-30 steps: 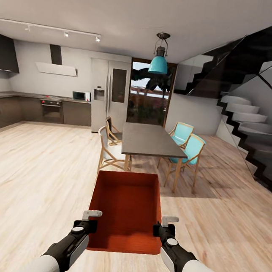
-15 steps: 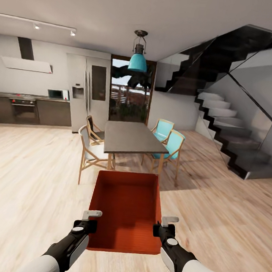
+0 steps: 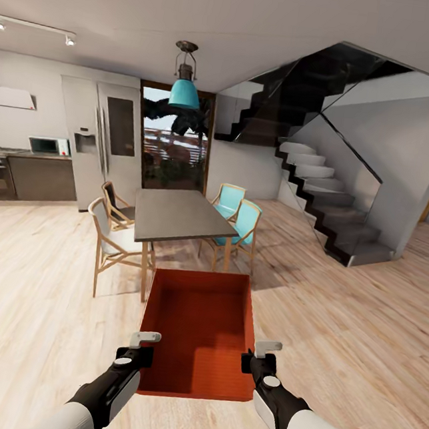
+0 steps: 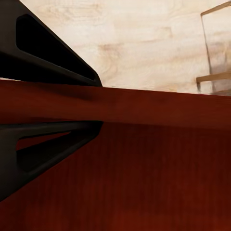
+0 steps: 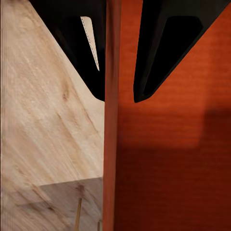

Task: Move the two storage containers from the living room to the garage. In the garage, place one container on the floor and stack the other container on top of it (either order is fine).

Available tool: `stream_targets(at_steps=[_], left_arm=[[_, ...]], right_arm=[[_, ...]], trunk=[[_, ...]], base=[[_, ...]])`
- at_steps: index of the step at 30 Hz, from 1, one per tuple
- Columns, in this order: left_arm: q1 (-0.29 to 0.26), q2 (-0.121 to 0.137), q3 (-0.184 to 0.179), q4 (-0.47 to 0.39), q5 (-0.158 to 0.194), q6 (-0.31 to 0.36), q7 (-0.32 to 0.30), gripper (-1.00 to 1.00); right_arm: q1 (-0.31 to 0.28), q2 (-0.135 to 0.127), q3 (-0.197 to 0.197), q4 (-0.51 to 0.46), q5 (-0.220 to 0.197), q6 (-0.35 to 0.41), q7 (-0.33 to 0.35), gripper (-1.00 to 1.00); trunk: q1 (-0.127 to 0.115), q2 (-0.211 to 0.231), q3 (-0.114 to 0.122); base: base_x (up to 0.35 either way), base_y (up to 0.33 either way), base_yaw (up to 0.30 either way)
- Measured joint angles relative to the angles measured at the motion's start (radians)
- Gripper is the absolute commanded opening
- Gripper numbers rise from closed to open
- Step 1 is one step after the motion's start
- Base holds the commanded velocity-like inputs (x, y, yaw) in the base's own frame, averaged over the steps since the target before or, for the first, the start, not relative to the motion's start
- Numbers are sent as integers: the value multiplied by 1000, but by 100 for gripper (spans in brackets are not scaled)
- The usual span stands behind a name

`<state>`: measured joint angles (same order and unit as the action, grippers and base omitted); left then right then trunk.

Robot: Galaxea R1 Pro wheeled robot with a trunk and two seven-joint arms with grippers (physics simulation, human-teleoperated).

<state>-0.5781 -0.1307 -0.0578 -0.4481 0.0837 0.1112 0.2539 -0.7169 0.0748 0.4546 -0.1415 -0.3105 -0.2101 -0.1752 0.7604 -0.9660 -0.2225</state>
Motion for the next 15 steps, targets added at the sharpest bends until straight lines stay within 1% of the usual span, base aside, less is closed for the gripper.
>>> stream_targets(at_steps=[15], left_arm=[[0,0,0,0,0,-1,0,-100]], right_arm=[[0,0,0,0,1,0,0,-100]], trunk=[[0,0,0]], base=[[0,0,-290]])
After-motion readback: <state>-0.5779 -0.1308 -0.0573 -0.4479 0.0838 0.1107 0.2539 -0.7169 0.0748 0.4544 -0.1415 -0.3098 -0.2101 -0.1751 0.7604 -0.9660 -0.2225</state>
